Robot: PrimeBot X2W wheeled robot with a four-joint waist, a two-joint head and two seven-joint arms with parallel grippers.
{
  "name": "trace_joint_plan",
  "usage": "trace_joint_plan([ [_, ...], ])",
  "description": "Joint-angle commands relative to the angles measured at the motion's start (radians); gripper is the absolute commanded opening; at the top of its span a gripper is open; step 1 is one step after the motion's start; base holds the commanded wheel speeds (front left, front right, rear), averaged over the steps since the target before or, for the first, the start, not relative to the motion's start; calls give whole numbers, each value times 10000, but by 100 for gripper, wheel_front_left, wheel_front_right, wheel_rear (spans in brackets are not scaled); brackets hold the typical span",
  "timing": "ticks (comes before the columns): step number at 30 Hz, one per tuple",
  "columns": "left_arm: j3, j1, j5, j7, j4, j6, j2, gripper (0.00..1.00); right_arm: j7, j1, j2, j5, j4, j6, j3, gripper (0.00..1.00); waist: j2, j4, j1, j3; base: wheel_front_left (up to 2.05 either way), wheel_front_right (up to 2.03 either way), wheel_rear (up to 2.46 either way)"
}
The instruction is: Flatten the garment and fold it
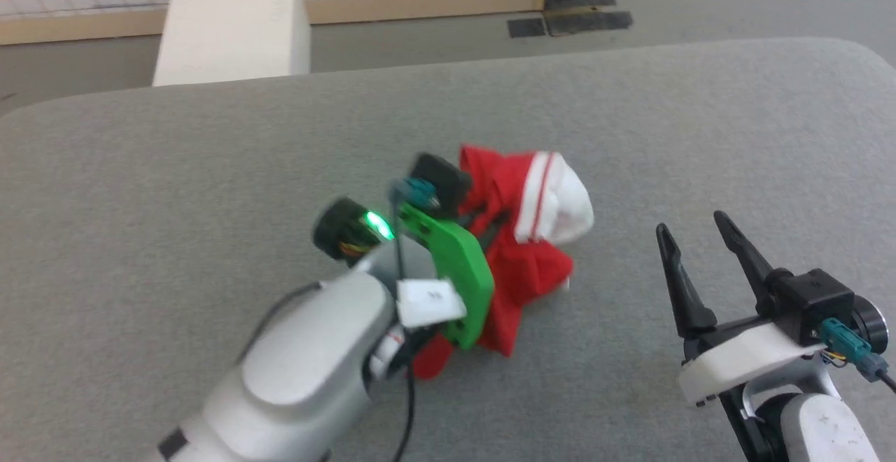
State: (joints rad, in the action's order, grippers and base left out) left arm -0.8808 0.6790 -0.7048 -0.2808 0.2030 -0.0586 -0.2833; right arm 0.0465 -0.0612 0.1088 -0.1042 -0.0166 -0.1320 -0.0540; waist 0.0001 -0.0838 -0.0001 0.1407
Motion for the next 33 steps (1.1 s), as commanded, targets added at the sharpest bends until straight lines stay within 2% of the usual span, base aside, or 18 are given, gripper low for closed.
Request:
trace_joint_plan([
  [1, -152, -242, 78, 12, 194, -66, 179, 100, 128, -187, -95, 108, 60, 13, 36, 100, -1, -570, 1, 456, 0, 0, 0],
  [4, -319, -490, 12, 233, 394, -76, 582, 100, 223, -197, -172, 168, 183, 13, 95, 100, -1, -668, 1, 544, 0, 0, 0],
  [8, -401, -596, -16, 563, 395, 35, 820, 100, 296, -143, -205, 245, 298, 13, 246, 100, -1, -539, 1, 511, 0, 0, 0],
  [16, 287, -211, -48, 1287, 13, -46, 540, 100, 167, -74, -167, 214, 514, 13, 270, 100, -1, 18, 1, -156, 0, 0, 0],
  [24, 1546, -147, 288, 2333, -243, -757, -864, 100, -70, 238, -124, 76, 474, 13, 274, 100, -1, 632, 1, -849, 0, 0, 0],
  [33, 2452, -2289, 305, 3267, -1174, -1973, -2442, 100, -250, 749, -76, -1, 178, 13, 448, 100, -1, 1159, 1, -1130, 0, 0, 0],
])
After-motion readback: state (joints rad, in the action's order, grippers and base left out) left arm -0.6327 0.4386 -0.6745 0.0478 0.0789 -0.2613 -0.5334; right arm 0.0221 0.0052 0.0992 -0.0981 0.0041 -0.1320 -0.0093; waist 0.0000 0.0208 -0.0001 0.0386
